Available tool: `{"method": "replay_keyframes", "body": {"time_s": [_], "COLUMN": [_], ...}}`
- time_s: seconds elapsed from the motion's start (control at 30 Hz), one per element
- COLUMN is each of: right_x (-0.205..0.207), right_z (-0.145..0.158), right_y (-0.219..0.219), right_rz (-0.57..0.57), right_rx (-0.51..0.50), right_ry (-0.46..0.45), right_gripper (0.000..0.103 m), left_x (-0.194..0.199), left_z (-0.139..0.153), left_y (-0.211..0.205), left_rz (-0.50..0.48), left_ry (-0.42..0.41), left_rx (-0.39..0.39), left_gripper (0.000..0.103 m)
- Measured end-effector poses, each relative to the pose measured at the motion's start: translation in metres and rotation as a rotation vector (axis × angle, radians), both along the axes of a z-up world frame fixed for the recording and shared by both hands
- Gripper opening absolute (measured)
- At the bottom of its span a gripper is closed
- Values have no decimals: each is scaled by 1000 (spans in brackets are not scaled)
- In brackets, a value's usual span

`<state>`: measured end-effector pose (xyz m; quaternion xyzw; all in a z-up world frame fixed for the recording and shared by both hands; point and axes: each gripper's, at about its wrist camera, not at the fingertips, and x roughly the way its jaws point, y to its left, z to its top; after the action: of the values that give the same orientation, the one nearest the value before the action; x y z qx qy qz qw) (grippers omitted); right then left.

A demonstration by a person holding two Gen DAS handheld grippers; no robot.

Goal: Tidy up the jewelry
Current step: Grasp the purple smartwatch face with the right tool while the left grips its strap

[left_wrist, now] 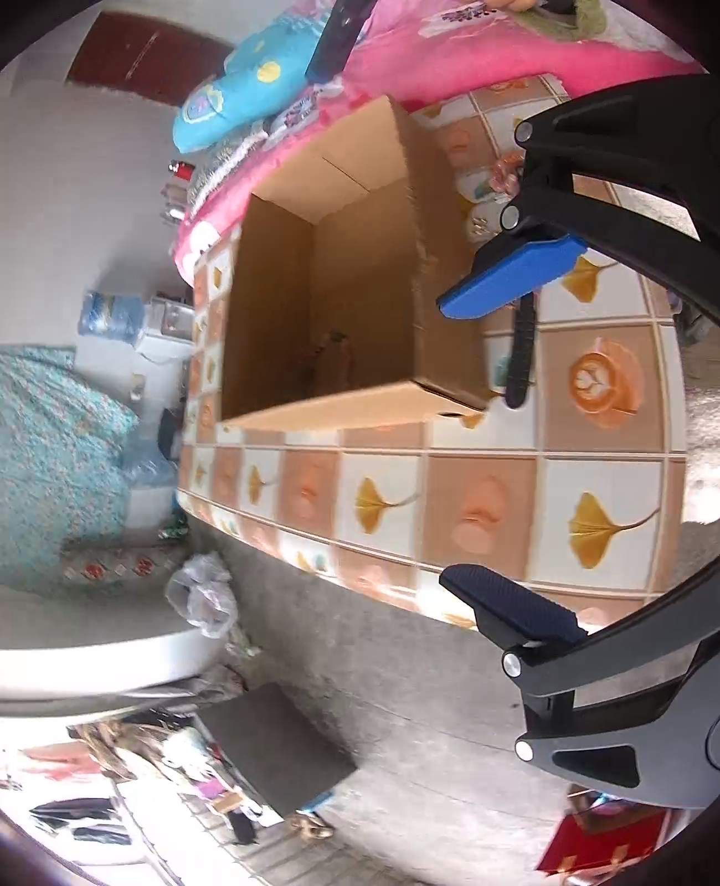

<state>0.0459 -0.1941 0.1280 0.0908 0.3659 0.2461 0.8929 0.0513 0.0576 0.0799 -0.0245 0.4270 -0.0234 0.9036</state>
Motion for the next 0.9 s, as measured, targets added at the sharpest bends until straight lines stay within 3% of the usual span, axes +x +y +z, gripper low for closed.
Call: {"method": "replay_keyframes", "body": {"time_s": [0.13, 0.27, 0.37, 0.47, 0.7, 0.9], "right_x": [-24, -29, -32, -35, -29, -29], "right_z": [-64, -112, -121, -123, -132, -141], "right_y": [18, 38, 53, 72, 92, 97], "right_rz": [-15, -40, -44, -41, -36, -35], "right_rx": [-29, -60, -81, -153, -237, -268], "right_ry": [118, 190, 200, 176, 181, 175], "right_gripper": [41, 41, 41, 41, 41, 41], "left_x": [-10, -7, -4, -6, -6, -4], "left_z": [-61, -98, -116, -116, -125, -125], "left_y": [1, -16, -26, -26, -14, -13], "left_rz": [89, 69, 49, 66, 49, 8], "left_ry": [117, 170, 192, 149, 119, 96], "left_rx": [17, 116, 180, 207, 107, 117], "left_gripper": [86, 86, 89, 95, 96, 96]}}
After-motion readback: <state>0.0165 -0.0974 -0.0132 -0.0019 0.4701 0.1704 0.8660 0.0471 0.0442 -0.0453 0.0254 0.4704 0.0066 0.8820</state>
